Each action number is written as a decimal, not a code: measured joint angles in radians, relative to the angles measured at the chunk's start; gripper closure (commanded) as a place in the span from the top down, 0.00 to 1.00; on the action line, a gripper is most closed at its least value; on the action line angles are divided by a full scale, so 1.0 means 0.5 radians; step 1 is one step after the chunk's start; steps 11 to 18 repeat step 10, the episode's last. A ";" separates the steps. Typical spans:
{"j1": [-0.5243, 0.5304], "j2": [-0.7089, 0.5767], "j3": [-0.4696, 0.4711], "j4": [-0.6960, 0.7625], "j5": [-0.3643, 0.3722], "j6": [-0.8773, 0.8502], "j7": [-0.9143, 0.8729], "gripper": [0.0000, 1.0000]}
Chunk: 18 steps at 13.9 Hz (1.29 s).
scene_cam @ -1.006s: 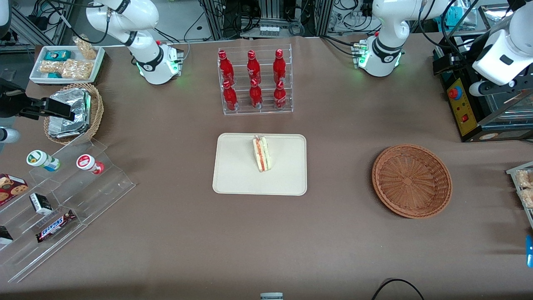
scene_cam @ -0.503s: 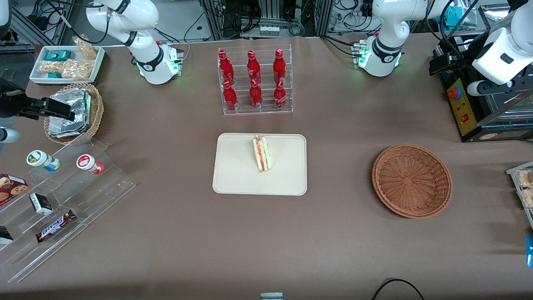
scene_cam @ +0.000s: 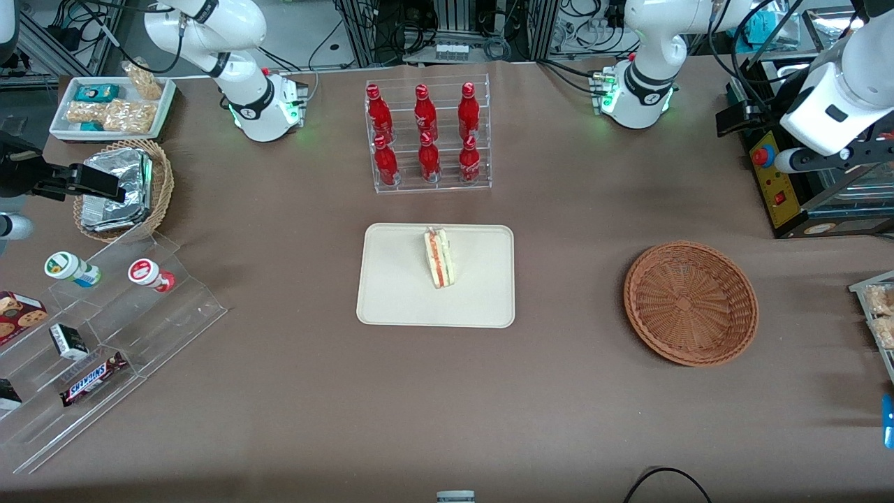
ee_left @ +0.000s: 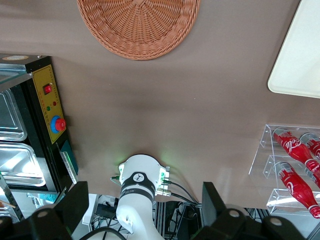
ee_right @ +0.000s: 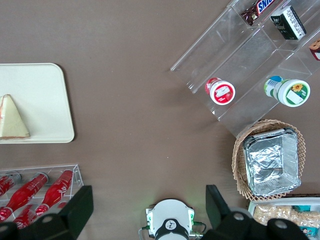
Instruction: Place sandwich from basket to tray
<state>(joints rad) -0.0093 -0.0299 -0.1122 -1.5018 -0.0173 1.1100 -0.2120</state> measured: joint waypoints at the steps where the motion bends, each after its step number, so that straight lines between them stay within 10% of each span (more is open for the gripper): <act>1: 0.022 0.000 -0.013 0.003 0.000 0.000 0.000 1.00; 18: 0.231 0.000 -0.174 0.025 -0.029 0.023 0.000 1.00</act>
